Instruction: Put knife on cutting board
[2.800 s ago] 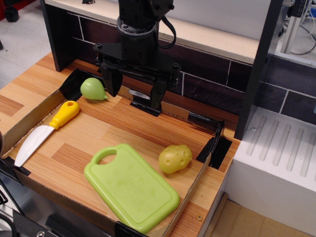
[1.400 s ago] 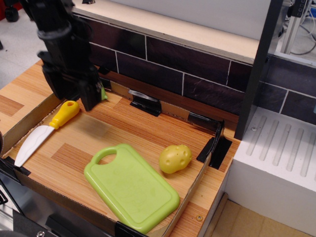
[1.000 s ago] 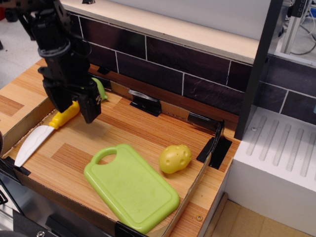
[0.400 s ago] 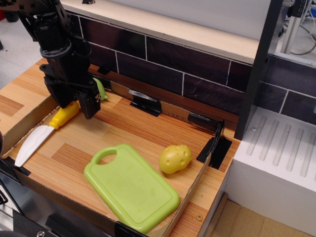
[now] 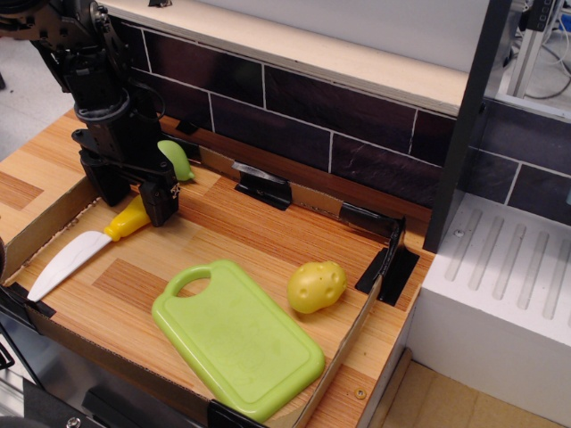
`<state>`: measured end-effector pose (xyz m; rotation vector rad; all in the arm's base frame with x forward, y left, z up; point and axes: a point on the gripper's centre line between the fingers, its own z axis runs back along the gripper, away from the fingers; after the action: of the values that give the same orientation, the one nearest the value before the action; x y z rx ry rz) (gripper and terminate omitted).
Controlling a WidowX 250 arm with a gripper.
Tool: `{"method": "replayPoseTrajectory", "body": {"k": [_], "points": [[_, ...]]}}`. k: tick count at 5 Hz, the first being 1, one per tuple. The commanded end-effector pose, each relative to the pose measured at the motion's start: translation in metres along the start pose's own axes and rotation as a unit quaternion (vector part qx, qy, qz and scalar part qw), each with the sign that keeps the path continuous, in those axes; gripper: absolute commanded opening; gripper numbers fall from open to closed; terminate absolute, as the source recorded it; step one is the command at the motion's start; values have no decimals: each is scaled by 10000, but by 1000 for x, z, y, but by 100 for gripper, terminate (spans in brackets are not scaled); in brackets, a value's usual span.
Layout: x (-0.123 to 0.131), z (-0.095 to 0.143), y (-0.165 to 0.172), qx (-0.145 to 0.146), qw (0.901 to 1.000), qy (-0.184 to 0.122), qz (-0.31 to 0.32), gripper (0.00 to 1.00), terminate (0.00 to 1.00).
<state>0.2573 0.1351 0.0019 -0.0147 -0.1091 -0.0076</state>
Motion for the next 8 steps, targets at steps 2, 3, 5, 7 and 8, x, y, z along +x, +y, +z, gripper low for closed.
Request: {"method": "replayPoseTrajectory", "body": {"k": [2,3,5,7,8], "points": [[4,6,0,21,9999,-34,104,0,0],[16,28,-2,275,9979,-73,576,0,0],[37,64,-24,232,9910,68,1317,0,0],[30,62,-48,61,9565,-416,2886,0,0],[21,60,-60,55,9304,-380,3645,0,0]]}}
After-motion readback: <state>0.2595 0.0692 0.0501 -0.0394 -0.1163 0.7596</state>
